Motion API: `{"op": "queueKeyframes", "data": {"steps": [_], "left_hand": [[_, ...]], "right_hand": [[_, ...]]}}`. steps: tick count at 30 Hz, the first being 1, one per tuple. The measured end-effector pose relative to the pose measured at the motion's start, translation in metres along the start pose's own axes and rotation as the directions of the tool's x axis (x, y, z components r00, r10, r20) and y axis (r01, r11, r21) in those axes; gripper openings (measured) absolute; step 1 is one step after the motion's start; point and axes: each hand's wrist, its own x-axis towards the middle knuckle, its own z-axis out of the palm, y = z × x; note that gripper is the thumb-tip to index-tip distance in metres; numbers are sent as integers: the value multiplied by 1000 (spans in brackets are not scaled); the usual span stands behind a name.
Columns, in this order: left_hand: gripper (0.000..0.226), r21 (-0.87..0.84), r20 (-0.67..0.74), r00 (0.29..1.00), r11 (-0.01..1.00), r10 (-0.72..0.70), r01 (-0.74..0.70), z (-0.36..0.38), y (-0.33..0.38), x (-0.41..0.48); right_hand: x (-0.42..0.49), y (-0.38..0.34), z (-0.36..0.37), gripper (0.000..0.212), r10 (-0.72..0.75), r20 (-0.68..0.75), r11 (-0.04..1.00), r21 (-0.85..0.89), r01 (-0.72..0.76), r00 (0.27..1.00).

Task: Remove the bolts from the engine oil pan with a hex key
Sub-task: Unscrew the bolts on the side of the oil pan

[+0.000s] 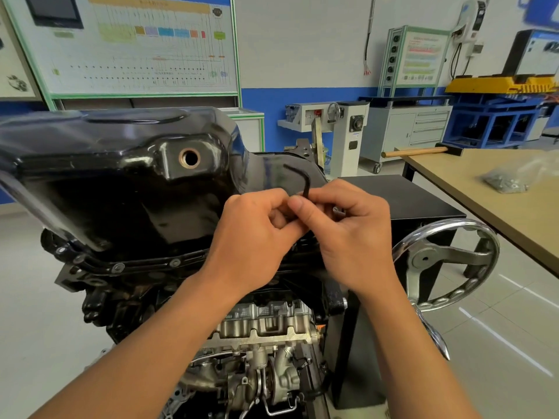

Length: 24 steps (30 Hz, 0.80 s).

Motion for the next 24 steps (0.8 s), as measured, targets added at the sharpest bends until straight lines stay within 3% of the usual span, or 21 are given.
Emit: {"op": "queueKeyframes", "data": {"steps": [2,4,7,12,16,19,24], "left_hand": [[12,-3,140,990,1000,14,-14,-5,1,-2],[20,4,193,980,998,53,-55,-10,1,-4],[20,-10,113,992,998,64,-63,-9,2,-4],[27,8,-20,1000,1000,19,-19,-1,0,-2],[19,4,33,999,1000,13,-14,-3,0,-1],[16,-13,158,986,999,48,-46,-7,2,-2],[19,-12,32,998,998,60,-60,-5,3,-1]], "right_hand": [[1,0,-4,8,-14,77,1000,-21,15,997],[0,0,-6,13,-18,144,999,-44,25,989],[-1,-1,-5,15,-6,158,999,-48,14,987],[-1,-2,-3,19,-7,-22,1000,-5,6,1000],[-2,-4,-2,5,3,43,999,-53,-1,999],[-3,-3,-4,11,-11,106,993,-113,23,994],[-4,-6,-1,10,2,66,997,-72,3,998]]}}
